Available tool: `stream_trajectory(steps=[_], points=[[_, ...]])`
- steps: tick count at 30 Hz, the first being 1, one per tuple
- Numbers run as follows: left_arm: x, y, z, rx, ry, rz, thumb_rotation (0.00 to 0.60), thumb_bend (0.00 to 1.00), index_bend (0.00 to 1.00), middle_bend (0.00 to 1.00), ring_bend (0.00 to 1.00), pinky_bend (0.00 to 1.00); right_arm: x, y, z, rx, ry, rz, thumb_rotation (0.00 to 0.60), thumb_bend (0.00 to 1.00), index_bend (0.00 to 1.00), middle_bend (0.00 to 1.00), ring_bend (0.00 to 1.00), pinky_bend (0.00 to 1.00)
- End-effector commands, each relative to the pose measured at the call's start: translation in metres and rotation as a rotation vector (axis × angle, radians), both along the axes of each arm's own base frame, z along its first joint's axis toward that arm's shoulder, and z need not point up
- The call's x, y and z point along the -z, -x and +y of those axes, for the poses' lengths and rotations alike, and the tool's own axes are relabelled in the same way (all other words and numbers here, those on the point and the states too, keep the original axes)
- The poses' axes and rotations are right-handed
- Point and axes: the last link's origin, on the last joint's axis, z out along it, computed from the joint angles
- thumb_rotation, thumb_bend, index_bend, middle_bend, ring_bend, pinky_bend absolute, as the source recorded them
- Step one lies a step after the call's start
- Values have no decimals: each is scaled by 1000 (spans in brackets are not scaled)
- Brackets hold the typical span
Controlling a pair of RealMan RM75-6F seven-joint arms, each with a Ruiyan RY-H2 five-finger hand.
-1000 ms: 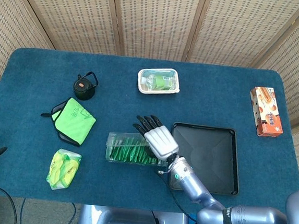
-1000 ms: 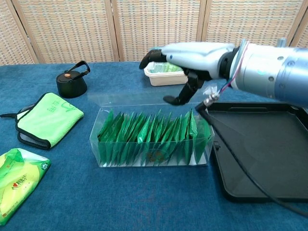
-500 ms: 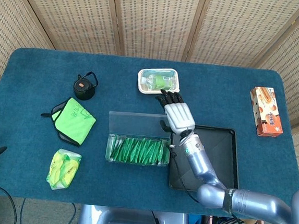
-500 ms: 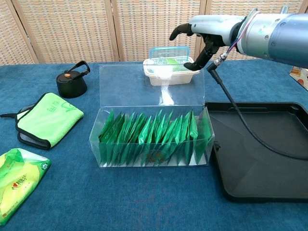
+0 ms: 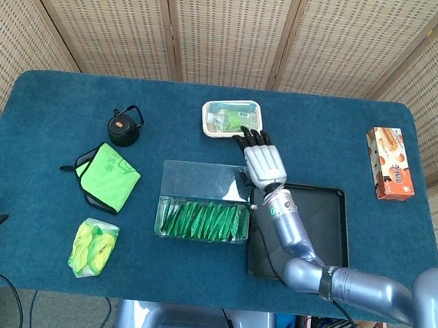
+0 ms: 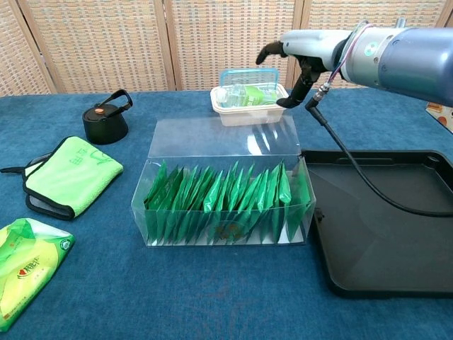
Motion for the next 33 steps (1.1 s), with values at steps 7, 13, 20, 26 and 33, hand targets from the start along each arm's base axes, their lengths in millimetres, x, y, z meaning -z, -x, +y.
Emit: stream_trajectory(steps=[7,13,20,26,33], points=[[0,-2,0,0,4,-2,600,51,0,0,0,0,-13,-8,40,-260,-102,-27,600,409,341,15,0,40],[1,-4,-1,5,3,3,600,51,0,0,0,0,-8,-4,63,-452,-160,40,600,409,362,49,0,40],[4,-7,-2,9,8,14,600,51,0,0,0,0,13,-10,75,-625,-189,147,600,409,381,56,0,54],[6,-8,-2,11,12,16,600,50,0,0,0,0,32,-13,77,-684,-194,232,600,409,381,57,0,55],[9,-8,0,11,25,24,600,50,0,0,0,0,42,-11,74,-680,-189,271,600,409,383,57,0,55]])
